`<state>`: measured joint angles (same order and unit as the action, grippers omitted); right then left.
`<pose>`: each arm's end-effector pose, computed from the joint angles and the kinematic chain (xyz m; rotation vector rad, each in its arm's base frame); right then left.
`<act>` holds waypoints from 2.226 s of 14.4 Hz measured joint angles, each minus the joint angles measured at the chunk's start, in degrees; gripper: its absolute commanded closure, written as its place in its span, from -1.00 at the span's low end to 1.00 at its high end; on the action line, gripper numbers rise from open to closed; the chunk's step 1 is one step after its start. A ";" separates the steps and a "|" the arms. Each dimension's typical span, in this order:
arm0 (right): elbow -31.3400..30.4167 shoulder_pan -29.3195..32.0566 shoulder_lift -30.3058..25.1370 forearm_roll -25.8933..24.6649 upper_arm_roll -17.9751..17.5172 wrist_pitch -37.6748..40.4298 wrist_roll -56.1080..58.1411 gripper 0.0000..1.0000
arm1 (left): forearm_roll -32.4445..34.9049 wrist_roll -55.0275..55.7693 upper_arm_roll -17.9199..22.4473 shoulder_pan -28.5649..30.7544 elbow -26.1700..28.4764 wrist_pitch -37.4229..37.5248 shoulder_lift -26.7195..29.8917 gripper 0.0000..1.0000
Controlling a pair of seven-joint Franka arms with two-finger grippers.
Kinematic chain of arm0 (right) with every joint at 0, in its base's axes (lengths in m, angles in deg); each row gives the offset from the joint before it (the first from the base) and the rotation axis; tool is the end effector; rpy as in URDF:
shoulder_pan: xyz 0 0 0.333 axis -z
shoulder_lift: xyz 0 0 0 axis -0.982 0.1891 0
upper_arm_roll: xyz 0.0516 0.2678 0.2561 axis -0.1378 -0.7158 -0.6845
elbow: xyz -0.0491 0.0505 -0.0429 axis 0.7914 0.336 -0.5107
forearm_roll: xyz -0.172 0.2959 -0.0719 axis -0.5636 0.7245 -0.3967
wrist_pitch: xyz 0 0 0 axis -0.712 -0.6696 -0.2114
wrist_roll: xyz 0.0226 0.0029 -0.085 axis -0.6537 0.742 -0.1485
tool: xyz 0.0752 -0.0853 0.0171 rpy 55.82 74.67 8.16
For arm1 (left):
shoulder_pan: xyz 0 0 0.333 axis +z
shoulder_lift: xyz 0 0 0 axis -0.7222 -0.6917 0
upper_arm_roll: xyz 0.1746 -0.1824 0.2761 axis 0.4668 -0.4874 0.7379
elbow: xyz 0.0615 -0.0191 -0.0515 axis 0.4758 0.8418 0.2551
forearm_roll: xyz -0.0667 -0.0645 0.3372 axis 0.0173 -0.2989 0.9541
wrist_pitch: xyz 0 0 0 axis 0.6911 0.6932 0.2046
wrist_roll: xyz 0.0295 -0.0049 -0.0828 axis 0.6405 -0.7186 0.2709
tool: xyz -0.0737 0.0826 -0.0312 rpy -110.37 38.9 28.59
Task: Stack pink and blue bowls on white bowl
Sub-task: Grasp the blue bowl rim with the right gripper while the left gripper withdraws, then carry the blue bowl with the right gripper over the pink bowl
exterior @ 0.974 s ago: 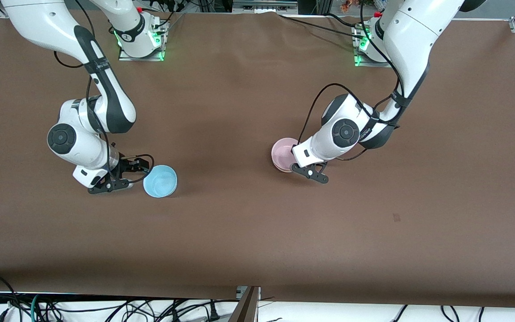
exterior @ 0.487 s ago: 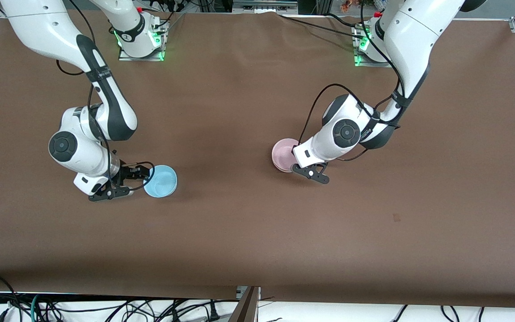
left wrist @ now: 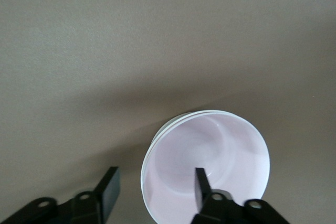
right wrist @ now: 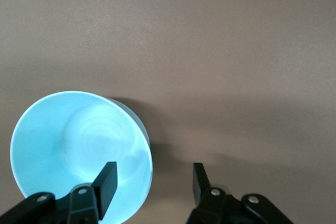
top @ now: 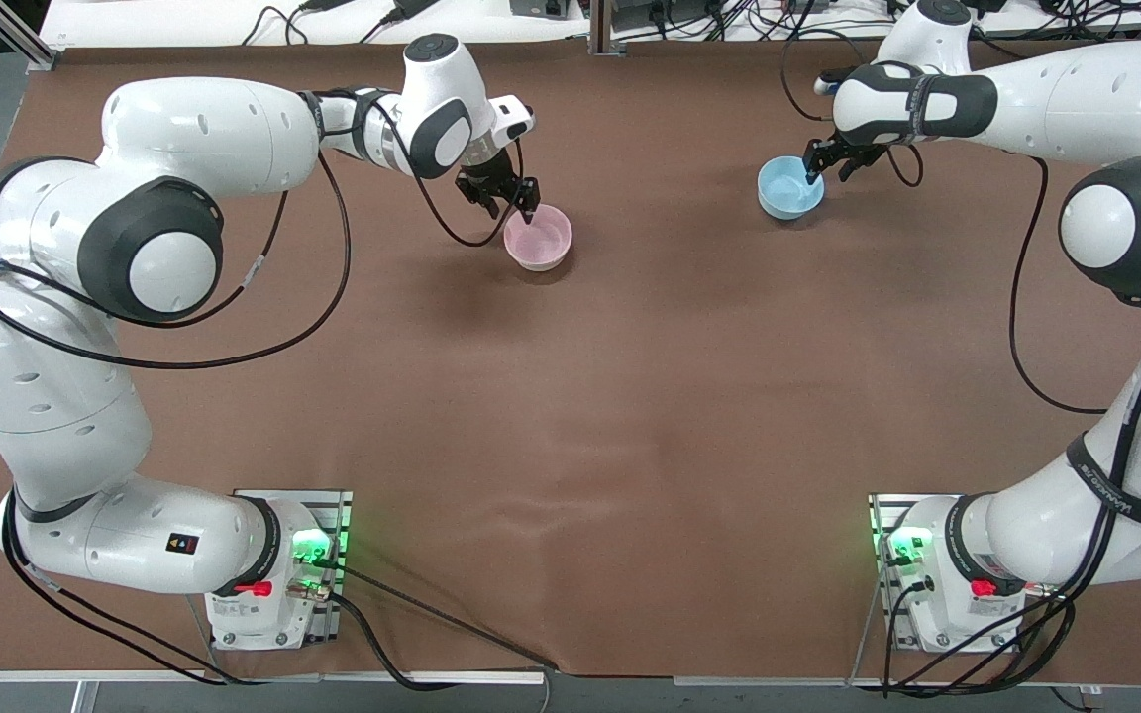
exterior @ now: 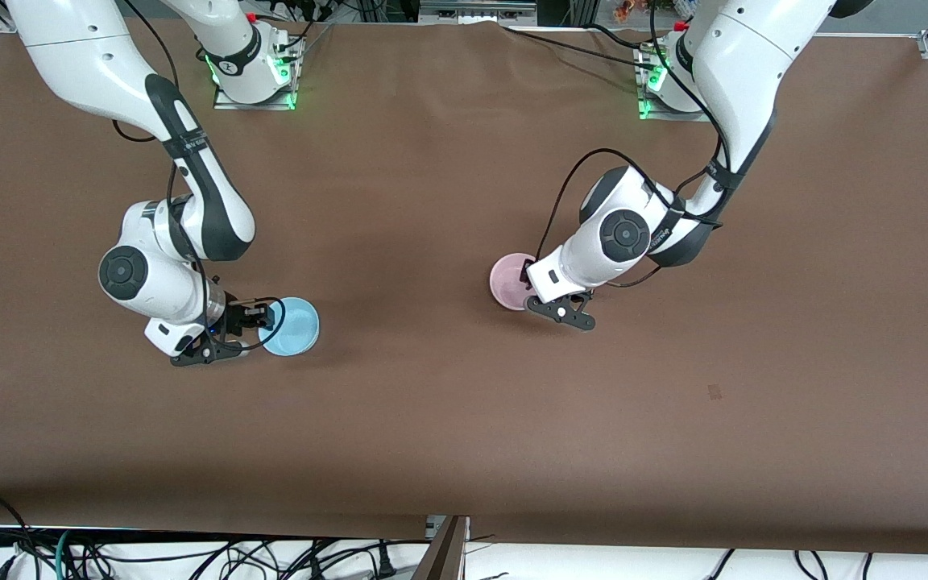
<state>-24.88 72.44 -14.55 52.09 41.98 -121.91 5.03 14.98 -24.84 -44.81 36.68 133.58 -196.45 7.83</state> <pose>0.6399 0.1006 0.2962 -3.0487 -0.2591 0.0120 0.5750 -0.3185 0.3075 2.8994 -0.4085 -0.1089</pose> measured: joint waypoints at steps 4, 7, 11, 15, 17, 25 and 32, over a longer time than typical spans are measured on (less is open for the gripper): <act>0.00 -0.41 0.62 0.10 -0.02 -0.79 -0.01 -0.19 | 0.00 1.26 0.23 0.96 -0.68 4.24 3.57 -1.00; 0.01 -0.82 1.44 0.15 -0.04 -1.81 -0.08 0.15 | 0.00 1.50 0.59 4.76 -1.14 11.20 9.09 -1.00; 0.21 -0.86 1.57 0.15 -0.03 -1.95 -0.08 1.00 | 0.03 1.69 0.97 11.85 -1.55 20.16 17.15 -1.00; 1.21 -0.92 1.39 0.40 -0.11 -0.62 -0.06 1.00 | 1.27 1.29 1.06 15.37 -7.13 34.75 22.91 -1.00; 3.45 -1.33 1.37 0.41 -0.20 3.56 -1.52 1.00 | 2.44 -0.36 1.15 17.36 -12.58 42.74 23.77 -1.00; 19.22 -10.94 0.81 2.91 -3.70 23.13 -28.46 1.00 | 2.54 -2.07 1.53 23.73 -21.61 54.01 23.47 -1.00; 19.23 -25.02 2.89 4.59 -6.33 10.86 -51.15 1.00 | 1.59 -9.96 17.32 15.03 -12.90 44.80 28.74 -1.00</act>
<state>-5.65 47.42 -11.66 56.68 35.65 -111.05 -46.12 16.57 -34.80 -27.49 51.71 120.68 -151.65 36.57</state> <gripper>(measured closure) 0.978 0.000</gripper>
